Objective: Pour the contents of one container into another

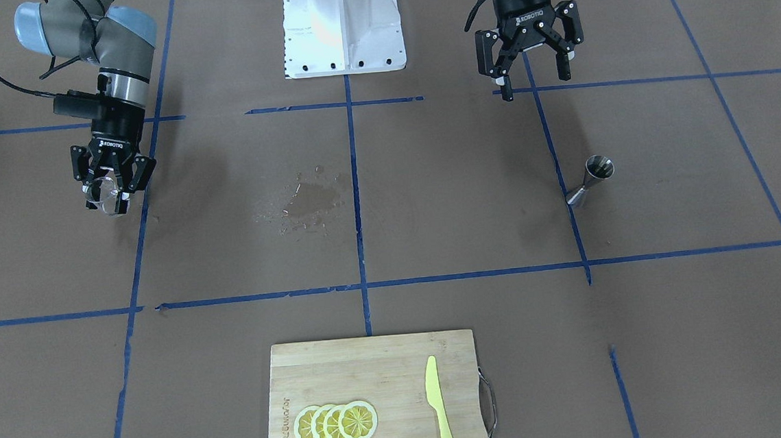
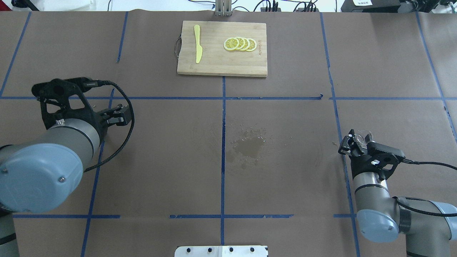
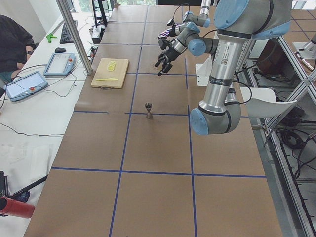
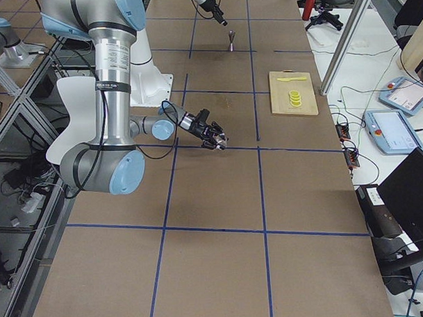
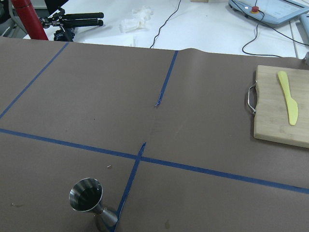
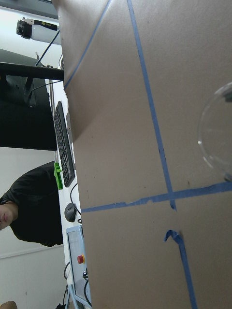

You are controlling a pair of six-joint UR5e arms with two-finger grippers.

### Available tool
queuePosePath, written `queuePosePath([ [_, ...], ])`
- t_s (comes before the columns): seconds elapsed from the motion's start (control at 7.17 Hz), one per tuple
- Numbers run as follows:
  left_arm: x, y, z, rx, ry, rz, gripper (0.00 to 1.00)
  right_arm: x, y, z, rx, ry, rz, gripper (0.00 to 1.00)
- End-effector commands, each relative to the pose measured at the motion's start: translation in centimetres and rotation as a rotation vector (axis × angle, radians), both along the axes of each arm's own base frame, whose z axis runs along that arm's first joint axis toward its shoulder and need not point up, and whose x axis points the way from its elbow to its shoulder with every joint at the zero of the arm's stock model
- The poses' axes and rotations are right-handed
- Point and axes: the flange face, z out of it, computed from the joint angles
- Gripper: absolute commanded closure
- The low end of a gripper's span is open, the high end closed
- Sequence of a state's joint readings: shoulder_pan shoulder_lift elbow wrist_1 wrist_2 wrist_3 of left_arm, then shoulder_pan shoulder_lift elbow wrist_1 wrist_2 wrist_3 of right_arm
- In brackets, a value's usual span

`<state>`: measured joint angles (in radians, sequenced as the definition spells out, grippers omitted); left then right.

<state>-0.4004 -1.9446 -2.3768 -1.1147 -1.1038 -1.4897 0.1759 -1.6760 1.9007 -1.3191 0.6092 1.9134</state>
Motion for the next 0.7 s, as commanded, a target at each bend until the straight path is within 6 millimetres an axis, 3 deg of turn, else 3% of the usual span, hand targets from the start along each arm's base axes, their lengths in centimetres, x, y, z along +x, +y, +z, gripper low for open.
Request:
queuePosePath([
  [0.0, -2.7, -2.1, -1.8, 0.036, -0.02, 0.019, 0.0, -0.6, 0.6, 1.1, -0.019, -0.014, 0.001, 1.0],
  [0.56, -3.8, -3.0, -1.8, 0.047, -0.044, 0.015, 0.0, -1.5, 1.2, 0.9, -0.021, -0.021, -0.017, 1.0],
])
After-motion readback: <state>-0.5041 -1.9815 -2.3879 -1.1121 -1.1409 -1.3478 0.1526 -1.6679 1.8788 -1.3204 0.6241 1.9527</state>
